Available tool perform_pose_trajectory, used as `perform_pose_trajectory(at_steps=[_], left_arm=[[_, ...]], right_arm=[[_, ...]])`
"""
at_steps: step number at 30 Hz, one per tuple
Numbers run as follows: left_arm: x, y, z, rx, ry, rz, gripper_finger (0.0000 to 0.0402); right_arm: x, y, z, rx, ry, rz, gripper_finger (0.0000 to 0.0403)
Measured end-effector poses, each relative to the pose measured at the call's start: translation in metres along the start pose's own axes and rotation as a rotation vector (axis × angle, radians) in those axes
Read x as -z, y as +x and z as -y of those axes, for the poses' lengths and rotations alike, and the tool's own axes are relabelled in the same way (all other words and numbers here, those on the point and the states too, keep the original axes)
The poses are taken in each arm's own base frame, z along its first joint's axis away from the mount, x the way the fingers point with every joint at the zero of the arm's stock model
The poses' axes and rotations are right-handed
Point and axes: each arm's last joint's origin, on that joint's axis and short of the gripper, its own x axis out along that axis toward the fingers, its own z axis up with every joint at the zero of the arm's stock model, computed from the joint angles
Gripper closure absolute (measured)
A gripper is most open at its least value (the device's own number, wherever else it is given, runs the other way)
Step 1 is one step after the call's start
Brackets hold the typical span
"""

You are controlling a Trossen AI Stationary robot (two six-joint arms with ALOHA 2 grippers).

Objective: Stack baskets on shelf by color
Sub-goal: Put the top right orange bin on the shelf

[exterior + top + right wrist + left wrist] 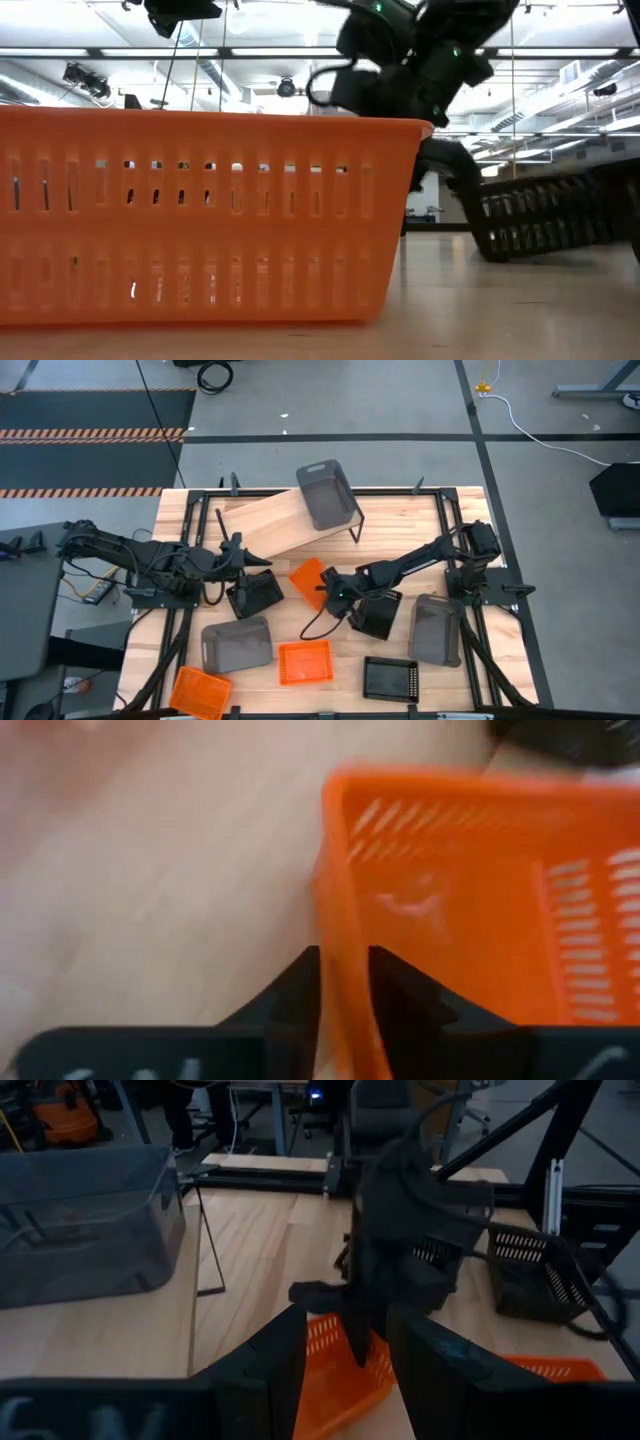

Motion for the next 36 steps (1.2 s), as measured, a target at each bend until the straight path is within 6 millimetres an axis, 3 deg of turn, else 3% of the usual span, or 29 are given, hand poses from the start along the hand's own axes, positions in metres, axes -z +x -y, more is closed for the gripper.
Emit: perform_pose_trajectory(at_steps=[4,16,22,29,36], left_arm=[[0.0,0.0,0.0,0.0,0.0,0.001,0.0253],[0.0,0.0,0.0,0.001,-0.002,0.003,0.0253],[-0.004,0.0,0.001,0.008,-0.016,0.041,0.0253],[-0.009,-0.004,0.01,0.058,0.03,0.097,0.0253],[-0.012,-0.008,0.019,0.109,0.093,0.145,0.0257]], right_arm=[[-0.017,-0.009,0.002,0.008,-0.024,0.013,0.0389],[-0.071,-0.046,0.01,0.008,-0.098,0.045,0.0392],[-0.098,-0.069,0.024,0.051,-0.096,0.125,0.0392],[-0.11,-0.092,0.068,0.164,-0.046,0.217,0.0393],[-0.1,-0.104,0.122,0.302,0.04,0.341,0.0392]])
